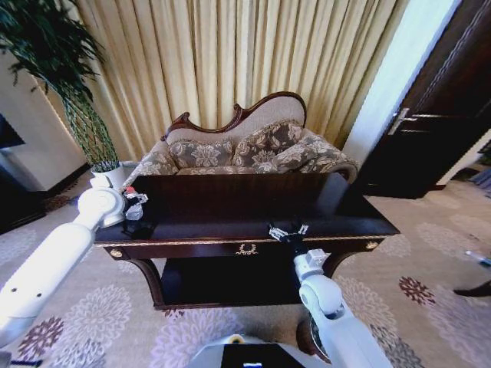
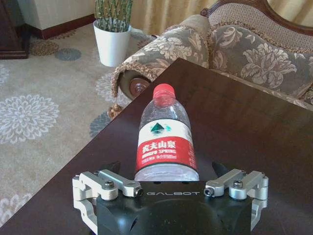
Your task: Move to the front of the table and place the trash on the table into the trash bin.
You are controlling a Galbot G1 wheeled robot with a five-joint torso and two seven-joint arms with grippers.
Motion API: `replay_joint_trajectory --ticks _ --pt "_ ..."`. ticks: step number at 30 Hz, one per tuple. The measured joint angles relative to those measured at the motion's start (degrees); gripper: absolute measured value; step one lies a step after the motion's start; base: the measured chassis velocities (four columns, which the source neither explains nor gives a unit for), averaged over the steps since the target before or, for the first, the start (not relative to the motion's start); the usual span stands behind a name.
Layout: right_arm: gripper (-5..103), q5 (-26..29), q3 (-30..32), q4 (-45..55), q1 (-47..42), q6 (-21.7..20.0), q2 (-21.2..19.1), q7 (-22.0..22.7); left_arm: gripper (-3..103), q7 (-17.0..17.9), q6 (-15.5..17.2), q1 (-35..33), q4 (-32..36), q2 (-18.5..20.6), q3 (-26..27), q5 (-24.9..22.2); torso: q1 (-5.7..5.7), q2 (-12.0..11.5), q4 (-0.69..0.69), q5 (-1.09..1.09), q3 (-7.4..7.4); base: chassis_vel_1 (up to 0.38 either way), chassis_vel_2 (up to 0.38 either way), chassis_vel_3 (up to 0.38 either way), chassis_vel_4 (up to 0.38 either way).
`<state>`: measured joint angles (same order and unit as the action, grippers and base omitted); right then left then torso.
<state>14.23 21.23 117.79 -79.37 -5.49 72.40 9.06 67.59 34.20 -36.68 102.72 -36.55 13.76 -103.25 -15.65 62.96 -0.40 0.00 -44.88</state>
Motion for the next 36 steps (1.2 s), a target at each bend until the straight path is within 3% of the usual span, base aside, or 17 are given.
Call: replay_joint_trajectory --ticks 3,4,6,8,14,18,21,22,23,25,26,28,29,30,33,34,36 --pt "100 0.45 -0.02 0.0 0.17 0.04 0.02 0.03 103 0.05 -0.15 -0.1 0.01 0.03 0.45 -0.87 0.0 0.0 0.0 0.0 0.0 0.0 0.0 0.0 0.0" --pt "100 0.56 -0.1 0.0 0.24 0.27 0.16 0.16 93 0.04 -0.23 -0.17 0.18 0.02 0.78 -1.71 0.0 0.0 0.0 0.0 0.0 0.0 0.0 0.0 0.0" --pt "100 0.59 -0.16 0.0 0.25 0.41 0.26 0.26 93 0.04 -0.3 -0.2 0.27 -0.04 0.93 -2.11 0.0 0.0 0.0 0.0 0.0 0.0 0.0 0.0 0.0" --pt "100 0.71 -0.29 -0.09 0.31 0.96 0.47 0.42 77 0.08 -0.54 -0.23 0.32 -0.44 1.1 -3.31 0.0 0.0 0.0 0.0 0.0 0.0 0.0 0.0 0.0" --pt "100 0.98 0.14 -0.07 0.52 1.44 0.71 0.49 56 -0.03 -0.85 -0.3 0.21 -0.63 1.08 -3.5 0.0 0.0 0.0 0.02 0.01 0.0 0.0 0.0 0.0" --pt "100 1.26 0.52 0.11 0.55 1.47 0.54 0.77 49 -0.41 -0.86 -0.3 0.45 -0.54 1.05 -3.26 0.0 0.0 0.0 0.01 0.01 0.0 0.0 0.0 0.0" --pt "100 1.42 0.83 0.42 0.55 1.56 0.32 1.17 43 -2.66 -0.91 -1.03 1.21 -0.17 1.18 1.29 0.0 0.0 -0.02 -0.01 0.0 0.0 0.0 0.0 0.0" --pt "100 1.68 0.91 0.7 0.52 1.55 0.32 1.56 40 -5.7 -1.3 -2.32 2.17 0.24 1.79 5.97 0.0 0.0 -0.02 -0.01 0.0 0.0 0.0 0.0 0.0" --pt "100 1.68 0.91 0.7 0.52 1.55 0.32 1.56 40 -5.7 -1.3 -2.32 2.17 0.24 1.79 5.97 0.0 0.0 -0.02 -0.01 0.0 0.0 0.0 0.0 0.0" --pt "100 2.59 0.85 1.63 0.51 0.85 0.26 2.52 34 -14.32 -2.99 -6.48 4.95 1.14 4.36 15.87 0.0 0.0 -0.01 -0.01 0.0 0.0 0.0 0.0 0.0" --pt "100 2.59 0.85 1.63 0.51 0.85 0.26 2.52 34 -14.32 -2.99 -6.48 4.95 1.14 4.36 15.87 0.0 0.0 -0.01 -0.01 0.0 0.0 0.0 0.0 0.0" --pt "100 6.22 0.53 3.87 0.8 -1.89 -0.37 3.33 33 -25.5 -8.49 -13.14 8.16 2.33 8.04 31.5 0.0 0.0 0.02 0.0 0.01 0.0 0.0 0.0 0.0" --pt "100 6.22 0.53 3.87 0.8 -1.89 -0.37 3.33 33 -25.5 -8.49 -13.14 8.16 2.33 8.04 31.5 0.0 0.0 0.02 0.0 0.01 0.0 0.0 0.0 0.0" --pt "100 8.98 0.34 5.26 1.2 -3.57 -0.73 3.98 33 -31.63 -12.12 -16.3 8.95 2.76 9.86 39.21 0.0 0.0 0.01 -0.01 0.0 0.0 0.0 0.0 0.0" --pt "100 17.75 0.14 9.74 2.42 -8.12 -2.21 5.45 33 -45.15 -21.32 -23.39 10.1 3.88 14.17 54.29 0.0 0.0 0.01 0.0 0.0 0.0 0.0 0.0 0.0" --pt "100 17.75 0.14 9.74 2.42 -8.12 -2.21 5.45 33 -45.15 -21.32 -23.39 10.1 3.88 14.17 54.29 0.0 0.0 0.01 0.0 0.0 0.0 0.0 0.0 0.0" --pt "100 22.32 0.04 12.71 2.96 -9.88 -4.49 5.62 33 -50.19 -27.27 -26.52 11.18 4.56 16.05 59.16 0.0 0.0 0.01 -0.01 0.0 0.0 0.0 0.0 0.0"
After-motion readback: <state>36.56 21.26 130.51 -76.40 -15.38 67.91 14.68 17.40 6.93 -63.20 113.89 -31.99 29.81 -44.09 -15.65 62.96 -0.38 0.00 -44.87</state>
